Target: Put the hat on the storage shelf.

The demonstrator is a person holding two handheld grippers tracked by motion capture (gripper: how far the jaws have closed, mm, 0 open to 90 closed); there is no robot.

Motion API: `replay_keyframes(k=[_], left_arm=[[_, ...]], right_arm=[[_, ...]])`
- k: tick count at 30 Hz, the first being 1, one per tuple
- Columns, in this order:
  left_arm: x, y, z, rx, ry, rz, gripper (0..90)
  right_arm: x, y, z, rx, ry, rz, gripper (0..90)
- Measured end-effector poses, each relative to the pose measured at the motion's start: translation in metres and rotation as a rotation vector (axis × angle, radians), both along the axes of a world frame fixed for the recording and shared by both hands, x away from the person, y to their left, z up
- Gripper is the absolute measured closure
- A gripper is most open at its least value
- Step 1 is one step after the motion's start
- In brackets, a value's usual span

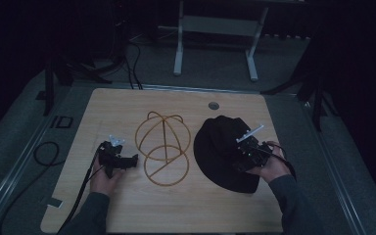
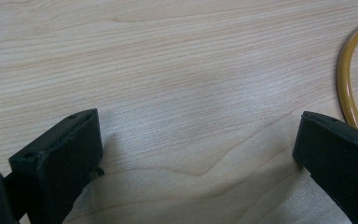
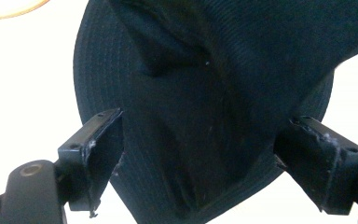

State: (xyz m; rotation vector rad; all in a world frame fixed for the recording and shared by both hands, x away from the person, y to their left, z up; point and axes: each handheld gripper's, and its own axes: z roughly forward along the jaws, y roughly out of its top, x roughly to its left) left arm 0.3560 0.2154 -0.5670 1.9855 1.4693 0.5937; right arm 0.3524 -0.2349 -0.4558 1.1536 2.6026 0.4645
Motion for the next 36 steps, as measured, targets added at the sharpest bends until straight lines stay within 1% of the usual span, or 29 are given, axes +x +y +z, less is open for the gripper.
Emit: replay_keyframes(k=[3,8,11,16,18,20,22,23,25,28,32,33,36], left_arm=[[0.0,0.0,0.0,0.0,0.0,0.0,1.5],[0.0,0.0,0.0,0.0,0.001,0.0,1.5],[0.0,0.0,0.0,-0.002,-0.001,0.002,1.5],[0.0,0.0,0.0,-0.001,0.0,0.001,1.5],[0.0,0.0,0.0,0.0,0.0,0.0,1.5],[0.0,0.0,0.0,0.0,0.0,0.0,1.5],[0.0,0.0,0.0,0.0,0.0,0.0,1.5],[0.0,0.0,0.0,0.0,0.0,0.0,1.5],[0.0,0.0,0.0,0.0,0.0,0.0,1.5],[0.0,0.0,0.0,0.0,0.0,0.0,1.5],[0.0,0.0,0.0,0.0,0.0,0.0,1.5],[0.0,0.0,0.0,0.0,0.0,0.0,1.5],[0.0,0.0,0.0,0.0,0.0,0.0,1.5]], right_arm=[[0.005,0.001,-0.002,-0.009,0.018,-0.019,14.5],[0.014,0.003,-0.004,-0.005,0.044,-0.042,15.5],[0.019,0.004,-0.006,-0.003,0.065,-0.05,19.2],[0.027,0.003,-0.007,0.002,0.104,-0.058,29.4],[0.029,0.004,-0.008,0.012,0.12,-0.059,34.1],[0.032,0.004,-0.008,0.014,0.137,-0.055,39.8],[0.034,0.003,-0.008,0.012,0.153,-0.065,48.0],[0.035,0.003,-0.007,0.012,0.164,-0.071,50.9],[0.037,0.002,-0.007,0.017,0.178,-0.066,56.1],[0.039,0.002,-0.006,0.015,0.189,-0.059,60.9],[0.041,0.004,-0.006,-0.009,0.208,-0.024,75.2],[0.042,0.005,-0.005,-0.013,0.212,-0.018,77.4],[0.042,0.007,-0.004,-0.029,0.198,-0.004,82.5]])
